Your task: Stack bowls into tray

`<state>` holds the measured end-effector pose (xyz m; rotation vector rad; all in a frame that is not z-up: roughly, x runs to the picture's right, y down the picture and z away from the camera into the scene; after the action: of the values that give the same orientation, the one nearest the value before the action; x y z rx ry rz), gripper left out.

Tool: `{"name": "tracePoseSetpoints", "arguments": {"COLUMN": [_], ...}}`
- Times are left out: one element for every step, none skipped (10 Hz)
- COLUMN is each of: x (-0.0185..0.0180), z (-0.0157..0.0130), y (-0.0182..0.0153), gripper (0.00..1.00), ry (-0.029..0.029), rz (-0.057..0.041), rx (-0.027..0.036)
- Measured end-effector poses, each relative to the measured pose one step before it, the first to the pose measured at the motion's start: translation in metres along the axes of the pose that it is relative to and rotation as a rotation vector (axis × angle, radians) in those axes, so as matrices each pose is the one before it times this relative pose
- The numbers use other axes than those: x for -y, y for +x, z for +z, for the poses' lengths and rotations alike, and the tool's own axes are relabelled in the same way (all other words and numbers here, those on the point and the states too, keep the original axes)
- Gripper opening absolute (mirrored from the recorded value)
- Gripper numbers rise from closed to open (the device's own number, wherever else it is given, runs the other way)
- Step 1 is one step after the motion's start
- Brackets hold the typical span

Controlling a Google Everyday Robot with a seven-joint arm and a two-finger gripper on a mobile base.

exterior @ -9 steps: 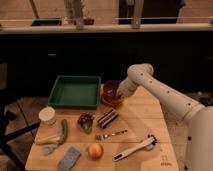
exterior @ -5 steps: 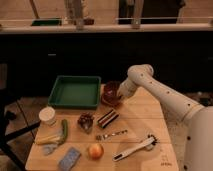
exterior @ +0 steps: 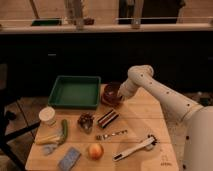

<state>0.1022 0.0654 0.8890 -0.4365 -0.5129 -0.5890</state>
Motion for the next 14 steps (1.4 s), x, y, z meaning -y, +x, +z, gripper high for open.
{"name": "tracePoseSetpoints", "arguments": {"x": [-0.00088, -0.00083, -0.0005, -0.00034, 0.00038, -0.00017, 0.00041, 0.00079, 0.00032, -0.00031, -0.00089, -0.00047, 0.00008, -0.00009], "z": [0.00113, 0.00111, 0.00084, 0.00105, 0.00164, 0.00114, 0.00092, 0.00076, 0.00103, -0.00006, -0.00003, -0.00049, -0.00035, -0.00024], "y": [0.00029, 0.00012, -0.00002, 0.00004, -0.00034, 0.0001, -0.00001, -0.00026, -0.00061, 0.00035, 0.00049, 0.00067, 0.00026, 0.00033], "gripper": [0.0, 0.0, 0.0, 0.0, 0.0, 0.03, 0.1, 0.23, 0.31, 0.39, 0.52, 0.62, 0.72, 0.78], "ry": [-0.0026, -0.00248, -0.00265, -0.00349, -0.00496, -0.00605, -0.00409, -0.0041, -0.00222, -0.00171, -0.00172, -0.00098, -0.0004, -0.00106], "rz": [0.00181, 0.00175, 0.00073, -0.00007, -0.00139, 0.00052, 0.00016, 0.00096, 0.00084, 0.00219, 0.0027, 0.00185, 0.00087, 0.00082], "rx": [-0.0001, 0.00017, -0.00011, -0.00103, -0.00173, -0.00237, -0.00122, -0.00025, 0.00149, 0.00013, 0.00101, -0.00009, 0.00024, 0.00013]}}
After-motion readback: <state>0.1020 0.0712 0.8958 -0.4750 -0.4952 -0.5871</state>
